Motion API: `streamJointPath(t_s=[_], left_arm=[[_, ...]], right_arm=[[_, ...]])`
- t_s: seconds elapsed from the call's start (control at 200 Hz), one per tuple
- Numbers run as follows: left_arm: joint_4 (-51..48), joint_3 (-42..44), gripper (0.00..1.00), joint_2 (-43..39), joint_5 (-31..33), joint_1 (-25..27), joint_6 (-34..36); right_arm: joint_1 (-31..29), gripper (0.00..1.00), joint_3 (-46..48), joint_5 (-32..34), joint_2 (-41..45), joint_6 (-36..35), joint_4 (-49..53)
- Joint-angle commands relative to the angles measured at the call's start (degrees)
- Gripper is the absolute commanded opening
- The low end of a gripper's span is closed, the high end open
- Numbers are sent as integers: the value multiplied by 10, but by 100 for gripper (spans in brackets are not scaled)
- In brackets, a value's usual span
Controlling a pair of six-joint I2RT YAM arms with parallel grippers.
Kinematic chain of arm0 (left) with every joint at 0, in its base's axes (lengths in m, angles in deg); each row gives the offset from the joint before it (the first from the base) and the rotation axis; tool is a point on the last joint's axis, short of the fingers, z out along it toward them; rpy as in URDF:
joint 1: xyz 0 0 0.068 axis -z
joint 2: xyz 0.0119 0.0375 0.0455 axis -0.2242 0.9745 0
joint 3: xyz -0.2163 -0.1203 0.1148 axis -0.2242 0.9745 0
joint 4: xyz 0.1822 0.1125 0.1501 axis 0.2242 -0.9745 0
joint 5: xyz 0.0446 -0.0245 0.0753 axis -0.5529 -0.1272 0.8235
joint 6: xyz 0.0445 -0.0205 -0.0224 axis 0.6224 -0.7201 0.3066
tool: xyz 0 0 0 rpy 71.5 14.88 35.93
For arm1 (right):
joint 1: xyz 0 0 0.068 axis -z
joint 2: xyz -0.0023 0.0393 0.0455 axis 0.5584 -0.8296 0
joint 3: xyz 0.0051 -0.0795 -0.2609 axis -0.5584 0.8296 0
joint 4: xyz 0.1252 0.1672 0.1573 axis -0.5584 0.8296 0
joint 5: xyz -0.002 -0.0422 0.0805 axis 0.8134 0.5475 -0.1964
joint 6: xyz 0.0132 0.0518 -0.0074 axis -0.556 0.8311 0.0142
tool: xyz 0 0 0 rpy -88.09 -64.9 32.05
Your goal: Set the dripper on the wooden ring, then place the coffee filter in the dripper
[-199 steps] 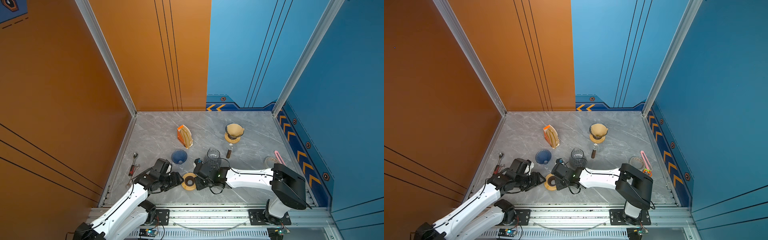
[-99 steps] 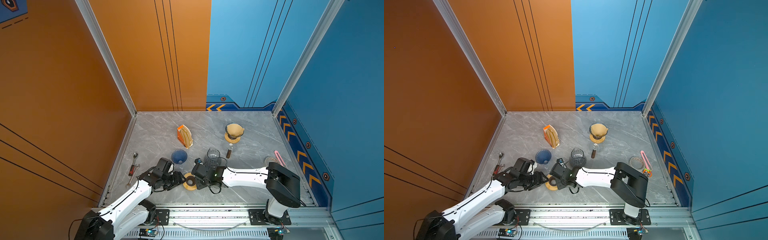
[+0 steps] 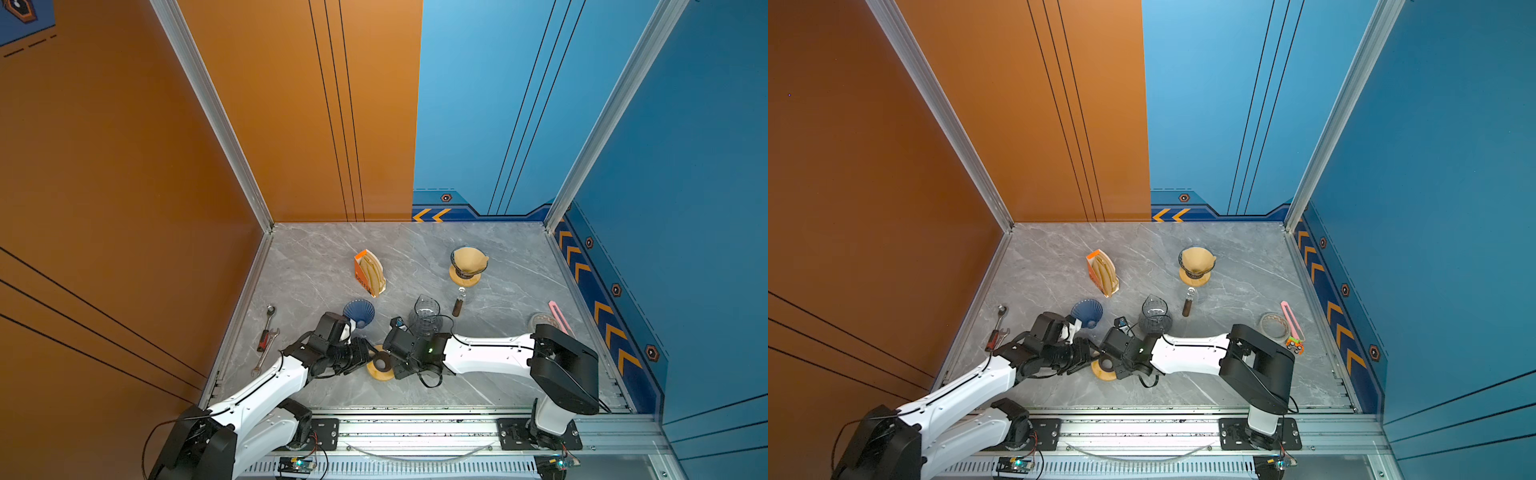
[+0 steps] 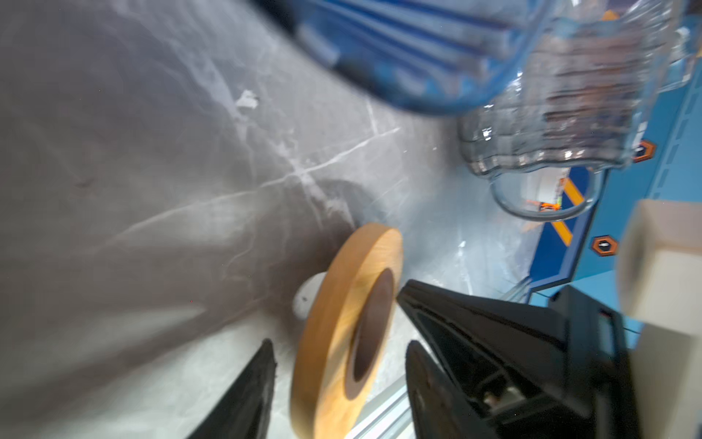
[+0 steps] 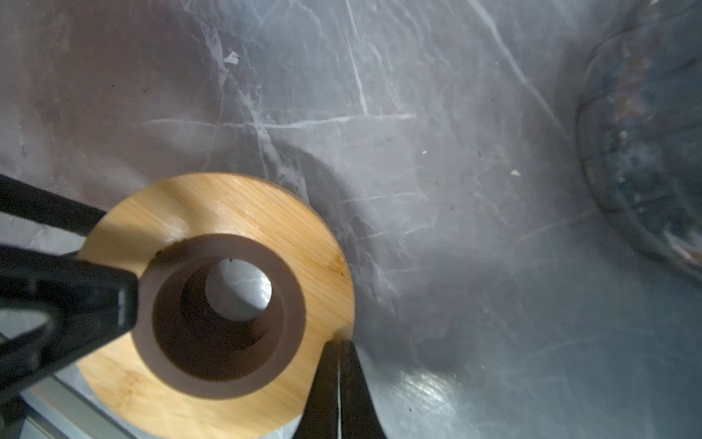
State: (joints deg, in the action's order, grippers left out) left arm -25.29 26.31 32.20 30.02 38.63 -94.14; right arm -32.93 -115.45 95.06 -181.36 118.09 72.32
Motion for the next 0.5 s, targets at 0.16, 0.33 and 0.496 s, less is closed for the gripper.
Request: streamJointPath(t_s=[0.16,0.33,0.496], left_arm=[[70,21,49,-6,-44,4,-25],[71,14,41,-11,-53,6,-26],[68,11,35,-9,-59,11,-24]], right_arm=[[-2,0,13,16,-2,8,-10],[1,0,23,15,5,11,-17],[2,0,27,15,9,13,-19]])
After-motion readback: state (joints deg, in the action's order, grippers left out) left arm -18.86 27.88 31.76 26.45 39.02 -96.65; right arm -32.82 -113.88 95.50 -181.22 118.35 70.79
